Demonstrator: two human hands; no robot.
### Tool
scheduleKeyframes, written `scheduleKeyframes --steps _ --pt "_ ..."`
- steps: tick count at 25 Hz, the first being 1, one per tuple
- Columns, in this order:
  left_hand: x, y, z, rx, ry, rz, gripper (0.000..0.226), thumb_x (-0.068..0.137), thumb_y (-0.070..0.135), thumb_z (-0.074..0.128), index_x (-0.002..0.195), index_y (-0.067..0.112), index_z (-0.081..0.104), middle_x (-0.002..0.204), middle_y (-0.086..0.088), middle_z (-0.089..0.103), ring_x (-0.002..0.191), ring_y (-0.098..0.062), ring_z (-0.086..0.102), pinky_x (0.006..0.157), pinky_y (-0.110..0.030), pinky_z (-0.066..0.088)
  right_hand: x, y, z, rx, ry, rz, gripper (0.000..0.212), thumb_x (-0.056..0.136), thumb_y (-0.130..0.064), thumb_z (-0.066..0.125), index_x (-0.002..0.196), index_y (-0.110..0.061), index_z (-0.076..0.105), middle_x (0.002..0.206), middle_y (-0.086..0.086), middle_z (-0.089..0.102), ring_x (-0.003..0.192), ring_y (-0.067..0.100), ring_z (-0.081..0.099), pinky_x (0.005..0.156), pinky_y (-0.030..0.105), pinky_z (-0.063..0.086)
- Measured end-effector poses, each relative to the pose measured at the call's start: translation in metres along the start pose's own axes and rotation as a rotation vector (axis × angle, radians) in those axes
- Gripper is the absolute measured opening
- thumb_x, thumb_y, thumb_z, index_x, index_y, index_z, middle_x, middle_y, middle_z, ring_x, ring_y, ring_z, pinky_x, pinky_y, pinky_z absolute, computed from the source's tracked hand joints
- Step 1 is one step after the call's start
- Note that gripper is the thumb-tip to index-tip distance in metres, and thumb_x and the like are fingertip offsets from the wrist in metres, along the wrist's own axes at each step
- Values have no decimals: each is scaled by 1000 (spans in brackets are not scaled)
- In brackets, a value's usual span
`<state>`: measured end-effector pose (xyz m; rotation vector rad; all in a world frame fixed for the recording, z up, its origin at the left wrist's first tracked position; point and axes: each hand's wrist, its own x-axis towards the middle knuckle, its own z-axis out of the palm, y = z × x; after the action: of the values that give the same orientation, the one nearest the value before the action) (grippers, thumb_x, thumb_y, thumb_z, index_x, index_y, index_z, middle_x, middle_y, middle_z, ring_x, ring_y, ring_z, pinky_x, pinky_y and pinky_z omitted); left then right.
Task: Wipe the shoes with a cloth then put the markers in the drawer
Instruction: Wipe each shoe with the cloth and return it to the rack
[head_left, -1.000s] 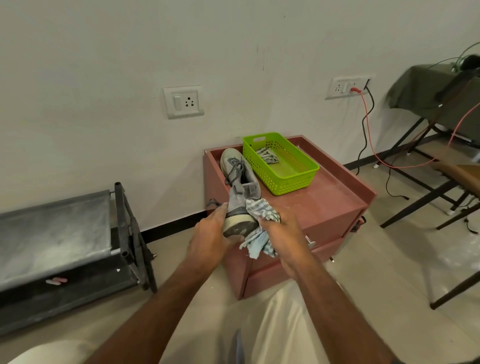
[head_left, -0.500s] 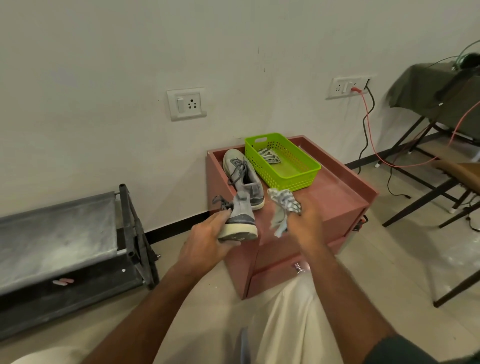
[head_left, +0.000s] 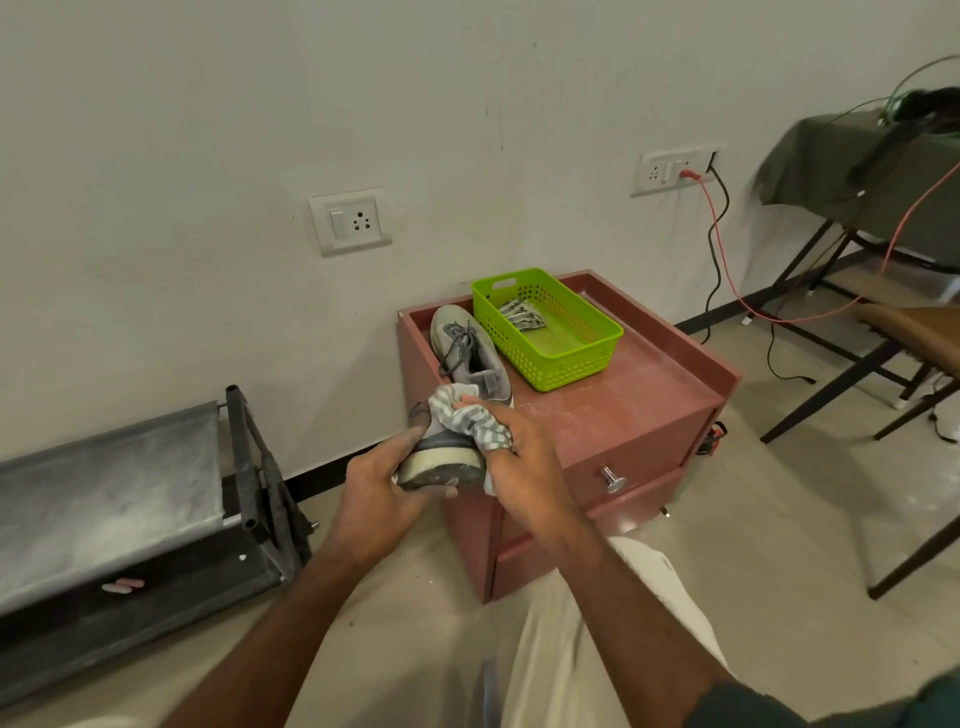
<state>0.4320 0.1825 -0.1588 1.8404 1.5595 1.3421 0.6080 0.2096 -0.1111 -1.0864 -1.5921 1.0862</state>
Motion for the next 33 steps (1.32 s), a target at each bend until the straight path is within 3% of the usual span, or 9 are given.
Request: scheduleKeyframes --steps 5,8,10,13,16,19,25,30,33 --pt "0 8 -6 -86 4 -4 72 63 19 96 127 6 67 111 0 75 102 -12 72 89 -38 60 4 1 -16 -15 180 249 26 96 -14 51 87 -27 72 79 1 75 76 23 72 57 29 49" --pt "1 19 -5 -78 -24 30 67 62 20 96 123 17 69 108 11 74 100 -9 71 88 -38 59 -2 -8 -15 105 340 37 33 93 -3 53 98 -27 75 92 -2 76 90 19 72 73 34 59" --pt "4 26 -3 -71 -29 64 68 62 22 96 122 29 64 108 21 72 99 -4 70 87 -31 58 -10 -13 -8 114 213 -117 36 93 3 53 110 -21 74 105 -6 75 102 9 69 86 22 55" --pt "6 29 1 -93 -23 57 71 61 16 97 122 30 64 109 20 72 99 -3 70 86 -29 58 0 6 -10 -53 257 123 24 89 -9 53 92 -25 71 87 -3 74 83 18 71 72 31 59" --pt "12 28 1 -69 -1 51 70 62 11 97 125 18 68 107 14 73 98 -2 70 85 -27 59 5 12 -11 205 267 382 22 87 -12 55 93 -23 73 88 10 76 76 29 74 63 47 61" --pt "22 35 7 51 21 168 66 66 11 94 126 15 67 117 7 71 106 -3 68 91 -29 56 -5 -3 -9 421 241 229 11 94 -26 65 99 -24 75 88 12 75 68 25 71 53 33 53" --pt "24 43 29 291 -62 295 68 76 21 87 137 10 58 141 -7 62 131 -23 57 99 -37 53 -2 -5 -40 409 50 188 52 70 -9 87 118 -10 67 107 22 73 88 41 71 73 66 54" --pt "21 17 28 348 -119 54 81 79 7 76 153 15 43 160 -2 40 145 -21 42 117 -34 34 7 1 -54 474 100 286 52 64 -1 84 113 -1 68 106 26 72 91 41 72 70 48 60" --pt "18 18 22 521 -143 -93 71 87 9 63 154 20 40 160 2 42 141 -22 46 110 -33 36 3 5 -53 447 75 309 53 68 -9 85 116 3 66 105 25 73 89 39 72 61 36 58"
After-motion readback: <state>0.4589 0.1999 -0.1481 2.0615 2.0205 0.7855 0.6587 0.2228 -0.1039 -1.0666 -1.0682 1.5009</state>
